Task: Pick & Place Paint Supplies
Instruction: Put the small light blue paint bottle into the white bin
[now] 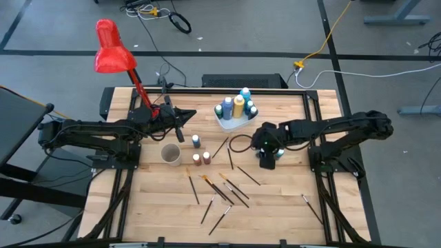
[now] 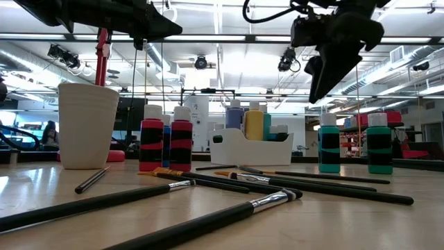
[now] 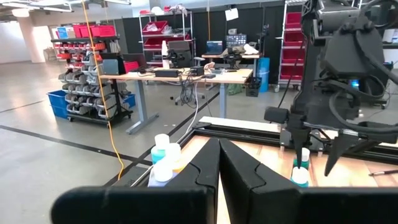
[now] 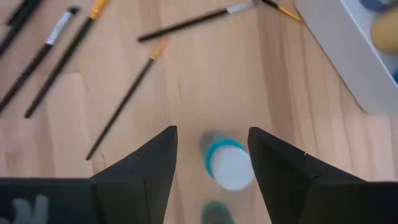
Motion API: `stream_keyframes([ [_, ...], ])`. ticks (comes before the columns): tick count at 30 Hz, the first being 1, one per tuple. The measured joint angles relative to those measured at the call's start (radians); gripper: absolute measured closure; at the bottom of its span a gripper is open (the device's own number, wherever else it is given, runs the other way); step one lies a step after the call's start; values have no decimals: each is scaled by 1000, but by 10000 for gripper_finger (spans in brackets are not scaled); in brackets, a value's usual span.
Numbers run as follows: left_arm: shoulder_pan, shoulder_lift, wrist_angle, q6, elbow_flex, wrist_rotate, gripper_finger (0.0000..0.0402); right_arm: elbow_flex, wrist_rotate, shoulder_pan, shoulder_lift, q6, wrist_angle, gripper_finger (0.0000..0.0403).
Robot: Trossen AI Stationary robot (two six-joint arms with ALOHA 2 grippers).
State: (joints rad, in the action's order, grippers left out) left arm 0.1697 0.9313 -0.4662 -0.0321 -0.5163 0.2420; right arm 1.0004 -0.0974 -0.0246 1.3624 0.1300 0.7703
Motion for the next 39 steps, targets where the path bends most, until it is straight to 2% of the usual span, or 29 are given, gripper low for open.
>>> stream_keyframes([
  [8, 0, 0, 0, 2, 0, 0, 384, -23, -10, 0, 0, 68, 17, 187],
  [15, 0, 0, 0, 2, 0, 0, 384, -81, -118, 0, 0, 110, 4, 173],
  [20, 0, 0, 0, 3, 0, 0, 384, -93, -121, 2, 1, 124, 3, 178],
  [26, 0, 0, 0, 3, 0, 0, 384, -93, -117, 2, 1, 133, 2, 209],
  [34, 0, 0, 0, 3, 0, 0, 384, -93, -50, 2, 1, 147, -15, 292],
  [39, 0, 0, 0, 3, 0, 0, 384, -93, -42, 2, 2, 136, -99, 293],
])
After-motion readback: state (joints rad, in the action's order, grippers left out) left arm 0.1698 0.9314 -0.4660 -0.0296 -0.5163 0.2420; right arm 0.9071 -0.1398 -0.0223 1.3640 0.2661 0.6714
